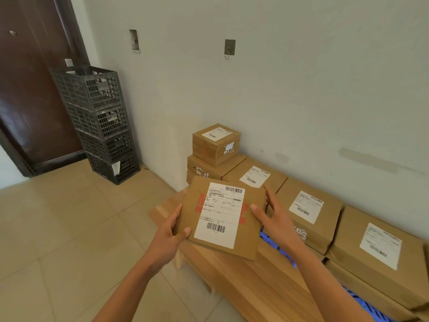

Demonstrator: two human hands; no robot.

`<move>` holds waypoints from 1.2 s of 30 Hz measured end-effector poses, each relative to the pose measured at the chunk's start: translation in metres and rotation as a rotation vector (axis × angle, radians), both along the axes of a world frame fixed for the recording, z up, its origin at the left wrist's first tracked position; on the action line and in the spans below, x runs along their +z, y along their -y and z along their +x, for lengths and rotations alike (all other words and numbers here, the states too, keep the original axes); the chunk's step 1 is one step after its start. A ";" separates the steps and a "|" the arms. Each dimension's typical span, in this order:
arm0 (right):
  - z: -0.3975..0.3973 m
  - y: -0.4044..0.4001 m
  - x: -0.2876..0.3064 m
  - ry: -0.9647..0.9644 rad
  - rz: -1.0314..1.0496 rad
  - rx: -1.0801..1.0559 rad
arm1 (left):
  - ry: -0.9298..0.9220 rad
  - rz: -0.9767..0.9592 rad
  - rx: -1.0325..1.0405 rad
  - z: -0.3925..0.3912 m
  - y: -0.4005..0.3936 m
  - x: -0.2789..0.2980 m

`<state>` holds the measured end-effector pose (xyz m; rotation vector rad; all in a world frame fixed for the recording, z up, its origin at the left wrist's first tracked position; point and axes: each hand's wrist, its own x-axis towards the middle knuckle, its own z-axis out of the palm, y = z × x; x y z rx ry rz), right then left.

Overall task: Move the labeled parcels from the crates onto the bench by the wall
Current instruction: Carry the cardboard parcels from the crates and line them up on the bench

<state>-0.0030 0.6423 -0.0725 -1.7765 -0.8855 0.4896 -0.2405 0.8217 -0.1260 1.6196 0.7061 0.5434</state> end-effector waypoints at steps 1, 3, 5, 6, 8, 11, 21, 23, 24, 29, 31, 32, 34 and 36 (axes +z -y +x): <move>0.008 -0.005 0.001 -0.010 0.010 0.005 | -0.002 -0.011 -0.030 0.006 -0.010 -0.001; 0.024 -0.014 0.003 -0.041 0.031 0.033 | -0.001 -0.021 -0.088 0.022 -0.033 0.000; 0.044 -0.021 -0.001 -0.045 0.020 0.039 | -0.008 -0.010 -0.171 0.040 -0.054 0.001; 0.054 -0.024 -0.005 -0.044 0.020 0.040 | -0.018 -0.005 -0.200 0.050 -0.066 0.001; 0.072 -0.031 -0.014 -0.069 0.030 0.020 | -0.041 -0.003 -0.236 0.072 -0.091 0.001; 0.094 -0.047 -0.023 -0.134 0.095 -0.086 | -0.076 0.026 -0.276 0.109 -0.122 0.005; 0.145 -0.100 -0.039 -0.269 0.210 -0.459 | -0.030 0.210 -0.164 0.224 -0.182 0.023; 0.151 -0.107 -0.045 -0.269 0.208 -0.553 | -0.044 0.275 -0.192 0.241 -0.194 0.025; 0.153 -0.111 -0.047 -0.265 0.212 -0.600 | -0.038 0.303 -0.208 0.248 -0.200 0.024; 0.146 -0.152 -0.062 -0.218 0.231 -0.834 | -0.005 0.529 -0.294 0.274 -0.242 0.027; 0.140 -0.176 -0.067 -0.211 0.237 -0.945 | -0.035 0.643 -0.329 0.281 -0.264 0.029; 0.137 -0.189 -0.068 -0.210 0.242 -1.000 | -0.051 0.708 -0.340 0.287 -0.277 0.029; 0.134 -0.216 -0.068 -0.221 0.265 -1.091 | -0.103 0.831 -0.359 0.299 -0.301 0.030; 0.134 -0.241 -0.068 -0.244 0.280 -1.166 | -0.199 0.933 -0.407 0.311 -0.320 0.029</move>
